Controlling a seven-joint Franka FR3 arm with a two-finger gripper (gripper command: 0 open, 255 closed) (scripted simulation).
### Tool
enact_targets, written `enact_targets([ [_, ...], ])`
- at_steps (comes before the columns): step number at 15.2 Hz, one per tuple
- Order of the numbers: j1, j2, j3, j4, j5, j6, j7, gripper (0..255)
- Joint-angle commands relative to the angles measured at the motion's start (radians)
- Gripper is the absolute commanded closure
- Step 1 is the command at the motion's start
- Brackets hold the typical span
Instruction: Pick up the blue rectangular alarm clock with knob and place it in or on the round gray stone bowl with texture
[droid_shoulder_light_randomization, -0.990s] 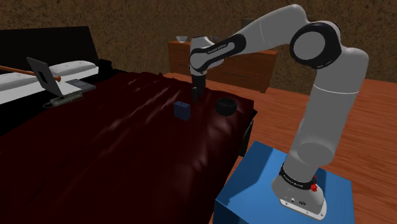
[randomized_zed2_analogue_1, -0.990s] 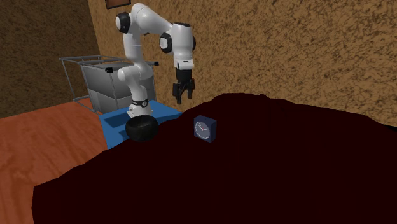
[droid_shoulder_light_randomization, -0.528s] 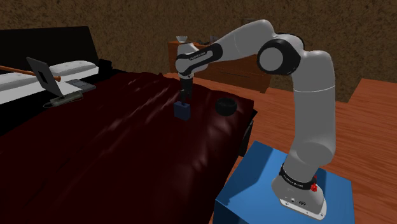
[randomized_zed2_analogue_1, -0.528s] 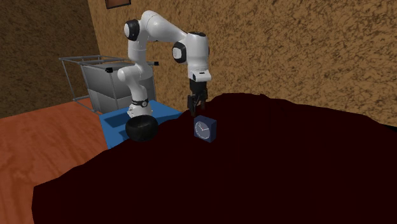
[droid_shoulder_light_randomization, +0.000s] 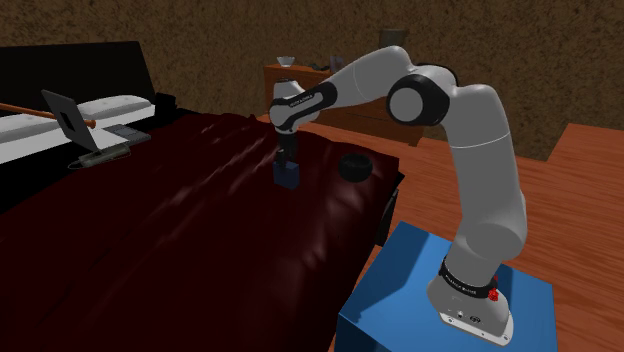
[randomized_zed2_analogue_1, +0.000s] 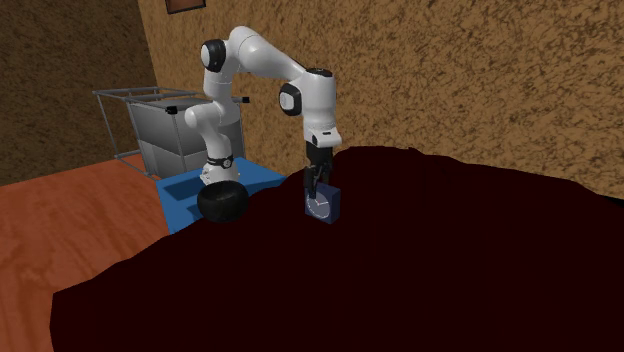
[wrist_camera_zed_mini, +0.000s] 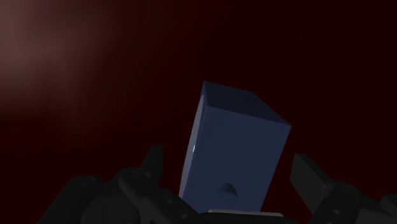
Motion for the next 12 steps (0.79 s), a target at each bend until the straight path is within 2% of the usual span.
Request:
enact_targets([
  [1,0.000,0.010,0.001,-0.013,0.002,0.024,-0.001,0],
  [9,0.000,0.013,0.001,-0.016,0.002,0.030,-0.001,0],
  [10,0.000,0.013,0.001,-0.016,0.002,0.030,-0.001,255],
  [12,0.000,0.013,0.001,-0.016,0.002,0.030,-0.001,255],
])
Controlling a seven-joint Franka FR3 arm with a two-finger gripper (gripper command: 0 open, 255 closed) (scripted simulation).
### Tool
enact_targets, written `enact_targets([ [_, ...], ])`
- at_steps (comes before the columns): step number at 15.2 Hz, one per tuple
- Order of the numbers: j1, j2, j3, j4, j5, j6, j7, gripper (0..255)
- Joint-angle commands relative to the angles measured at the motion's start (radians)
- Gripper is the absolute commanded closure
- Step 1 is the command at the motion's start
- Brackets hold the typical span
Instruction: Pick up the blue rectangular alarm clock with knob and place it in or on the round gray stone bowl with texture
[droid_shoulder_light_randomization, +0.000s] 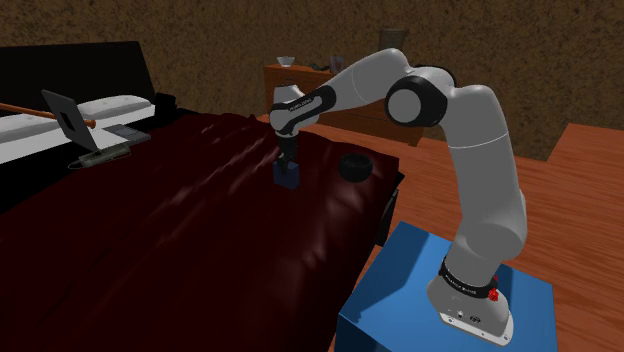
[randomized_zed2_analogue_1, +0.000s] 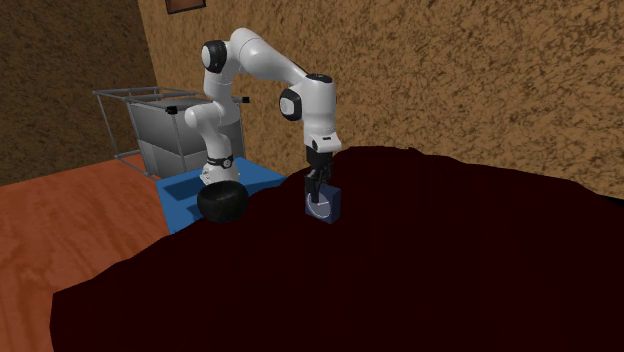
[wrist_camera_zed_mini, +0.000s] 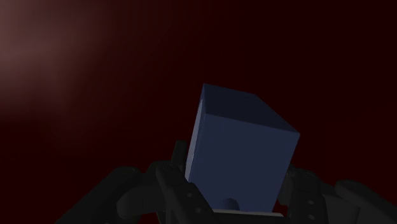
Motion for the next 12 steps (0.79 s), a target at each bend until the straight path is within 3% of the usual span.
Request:
enact_targets([
  [1,0.000,0.000,0.000,0.000,0.000,0.000,0.000,255],
  [7,0.000,0.001,0.000,0.000,0.000,0.000,0.000,255],
  [12,0.001,-0.025,-0.002,0.030,-0.004,-0.055,0.003,255],
])
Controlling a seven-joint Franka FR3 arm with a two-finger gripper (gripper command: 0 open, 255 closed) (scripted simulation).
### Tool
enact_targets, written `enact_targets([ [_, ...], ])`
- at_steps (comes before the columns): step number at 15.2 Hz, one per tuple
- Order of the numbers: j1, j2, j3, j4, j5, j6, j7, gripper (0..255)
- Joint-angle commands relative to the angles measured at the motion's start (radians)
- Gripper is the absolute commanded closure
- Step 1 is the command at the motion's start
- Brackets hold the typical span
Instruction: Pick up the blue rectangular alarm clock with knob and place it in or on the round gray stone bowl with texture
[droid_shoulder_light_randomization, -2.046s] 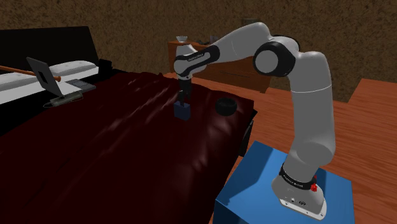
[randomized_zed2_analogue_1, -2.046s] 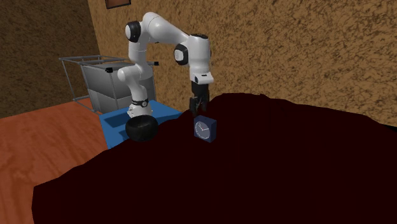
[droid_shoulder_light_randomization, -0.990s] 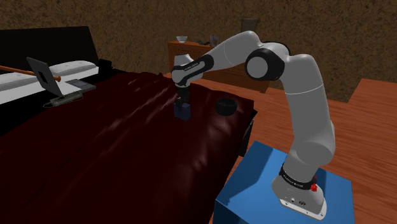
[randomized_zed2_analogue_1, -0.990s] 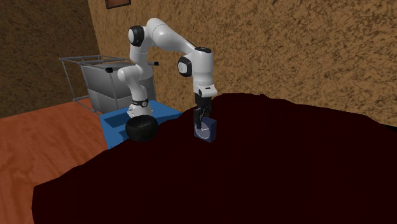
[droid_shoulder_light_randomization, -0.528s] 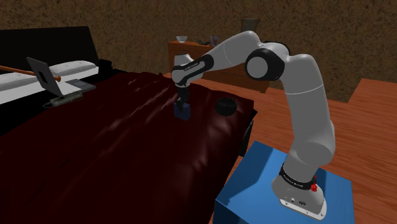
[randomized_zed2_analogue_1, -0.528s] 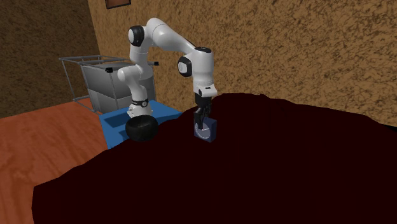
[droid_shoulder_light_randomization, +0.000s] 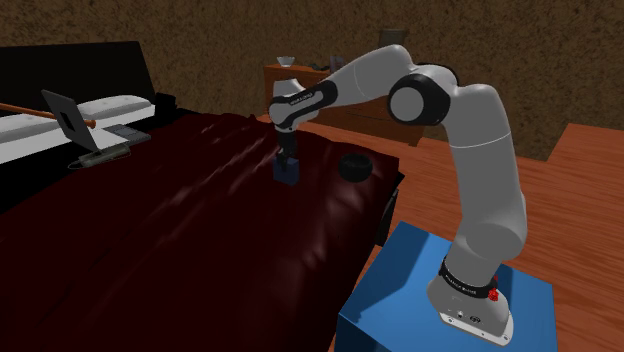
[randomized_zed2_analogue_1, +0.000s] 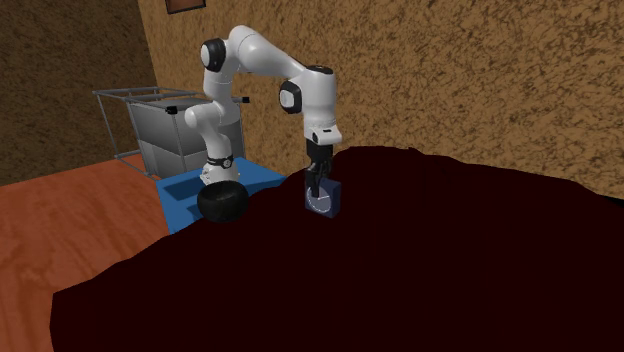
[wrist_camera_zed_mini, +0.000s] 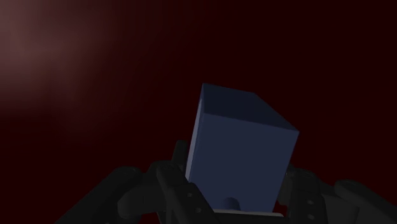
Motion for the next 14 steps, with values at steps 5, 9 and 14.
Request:
enact_targets([
  [5,0.000,-0.027,-0.002,0.042,-0.004,-0.069,0.003,255],
  [9,0.000,-0.041,-0.003,0.076,-0.006,-0.116,0.005,255],
  [14,-0.001,-0.052,-0.004,0.126,-0.009,-0.178,0.007,255],
])
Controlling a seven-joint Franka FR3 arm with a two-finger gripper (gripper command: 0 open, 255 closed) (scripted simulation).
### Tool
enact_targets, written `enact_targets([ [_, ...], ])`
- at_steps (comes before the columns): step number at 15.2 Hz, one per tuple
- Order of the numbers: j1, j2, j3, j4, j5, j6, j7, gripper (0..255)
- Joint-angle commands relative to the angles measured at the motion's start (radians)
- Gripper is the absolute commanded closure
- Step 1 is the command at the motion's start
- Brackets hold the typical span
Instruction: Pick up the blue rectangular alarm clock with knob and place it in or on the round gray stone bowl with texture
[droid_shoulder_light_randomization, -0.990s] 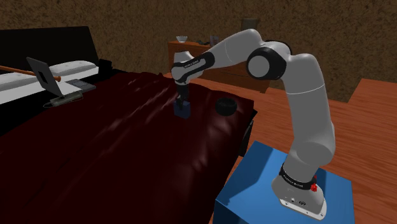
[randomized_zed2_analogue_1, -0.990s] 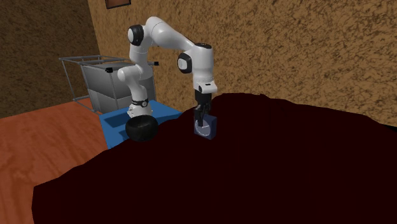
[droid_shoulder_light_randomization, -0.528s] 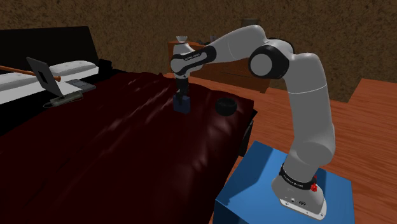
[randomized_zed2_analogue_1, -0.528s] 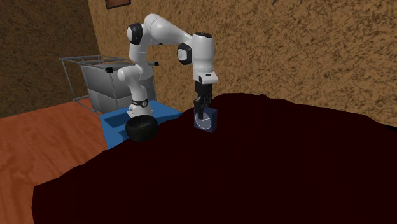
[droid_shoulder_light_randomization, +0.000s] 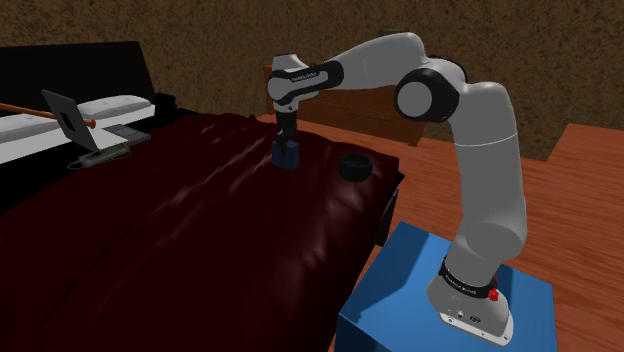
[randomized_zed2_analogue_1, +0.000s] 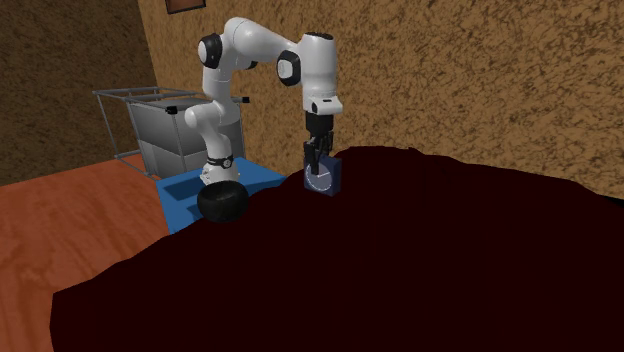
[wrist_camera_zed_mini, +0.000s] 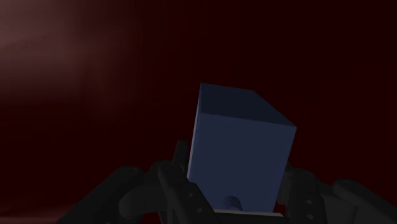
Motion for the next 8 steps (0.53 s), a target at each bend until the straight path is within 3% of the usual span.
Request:
enact_targets([
  [1,0.000,-0.001,0.000,0.026,-0.001,-0.028,0.002,255],
  [8,-0.002,-0.006,-0.001,0.114,-0.002,-0.120,0.005,255],
])
